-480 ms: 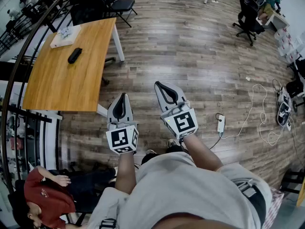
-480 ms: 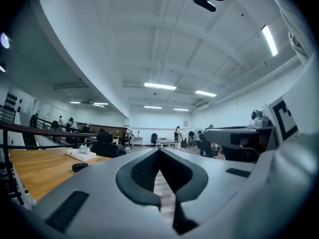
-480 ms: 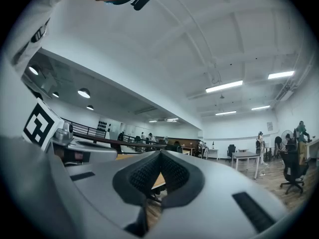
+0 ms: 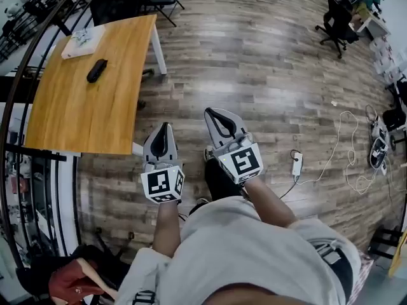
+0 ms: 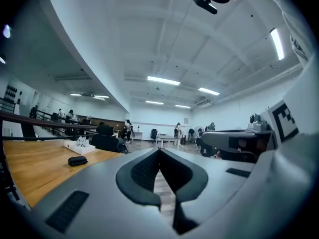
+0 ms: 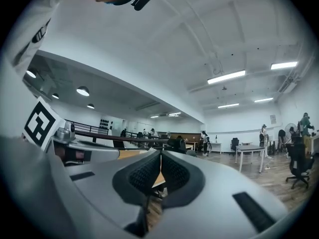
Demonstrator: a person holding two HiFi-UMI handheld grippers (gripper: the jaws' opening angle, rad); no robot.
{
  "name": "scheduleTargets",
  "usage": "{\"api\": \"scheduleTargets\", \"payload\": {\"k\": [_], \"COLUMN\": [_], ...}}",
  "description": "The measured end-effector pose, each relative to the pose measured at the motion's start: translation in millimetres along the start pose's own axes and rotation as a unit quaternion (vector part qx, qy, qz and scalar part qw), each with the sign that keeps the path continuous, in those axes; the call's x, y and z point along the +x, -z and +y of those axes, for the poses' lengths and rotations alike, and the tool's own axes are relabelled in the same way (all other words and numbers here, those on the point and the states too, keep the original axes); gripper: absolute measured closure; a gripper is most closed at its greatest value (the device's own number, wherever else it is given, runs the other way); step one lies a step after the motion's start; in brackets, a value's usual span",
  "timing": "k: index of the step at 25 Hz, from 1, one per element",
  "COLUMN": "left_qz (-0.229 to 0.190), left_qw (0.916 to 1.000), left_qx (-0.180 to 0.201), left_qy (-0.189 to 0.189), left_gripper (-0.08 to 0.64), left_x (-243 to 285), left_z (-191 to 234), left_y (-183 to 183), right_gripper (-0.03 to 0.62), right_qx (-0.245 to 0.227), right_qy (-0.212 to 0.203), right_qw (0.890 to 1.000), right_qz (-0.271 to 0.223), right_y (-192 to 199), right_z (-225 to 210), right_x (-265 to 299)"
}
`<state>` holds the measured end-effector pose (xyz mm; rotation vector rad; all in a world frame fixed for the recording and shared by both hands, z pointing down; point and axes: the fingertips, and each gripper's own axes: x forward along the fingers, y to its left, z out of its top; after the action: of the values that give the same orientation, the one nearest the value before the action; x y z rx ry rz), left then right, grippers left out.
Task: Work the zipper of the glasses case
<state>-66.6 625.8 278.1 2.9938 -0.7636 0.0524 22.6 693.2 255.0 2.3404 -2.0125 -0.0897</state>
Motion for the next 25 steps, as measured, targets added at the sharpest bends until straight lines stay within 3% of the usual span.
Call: {"api": "scheduleTargets", "payload": {"k": [5, 11, 16, 20, 25], "left_qz": [0.002, 0.017, 0.042, 0.061, 0.088], "left_qw": [0.9998, 0.9987, 0.9955, 0.9891, 0.9772], "left_qx": [0.006, 0.0, -0.002, -0.014, -0.034], "left_qy": [-0.02, -0.048, -0.085, -0.133, -0.19], "left_gripper": [0.535, 0.535, 0.537, 0.537, 0.535], "left_x": [68, 152, 216, 234, 238], "left_z": [36, 78, 136, 194, 254], "left_y": [-3, 21, 15, 27, 52], "right_gripper": [0.566, 0.566, 0.566, 0.566, 0.566], "right_qx": [0.007, 0.003, -0.031, -0.034, -0.095], "right_qy": [-0.031, -0.071, -0.119, -0.164, -0.23], "right_qw": [0.999, 0.997, 0.991, 0.984, 0.965], "right_qz": [-0.006, 0.011, 0.043, 0.065, 0.088], "right_y": [7, 35, 42, 59, 84], "right_z": [-30, -72, -93, -79, -46], "right_x": [71, 157, 250, 315, 377]}}
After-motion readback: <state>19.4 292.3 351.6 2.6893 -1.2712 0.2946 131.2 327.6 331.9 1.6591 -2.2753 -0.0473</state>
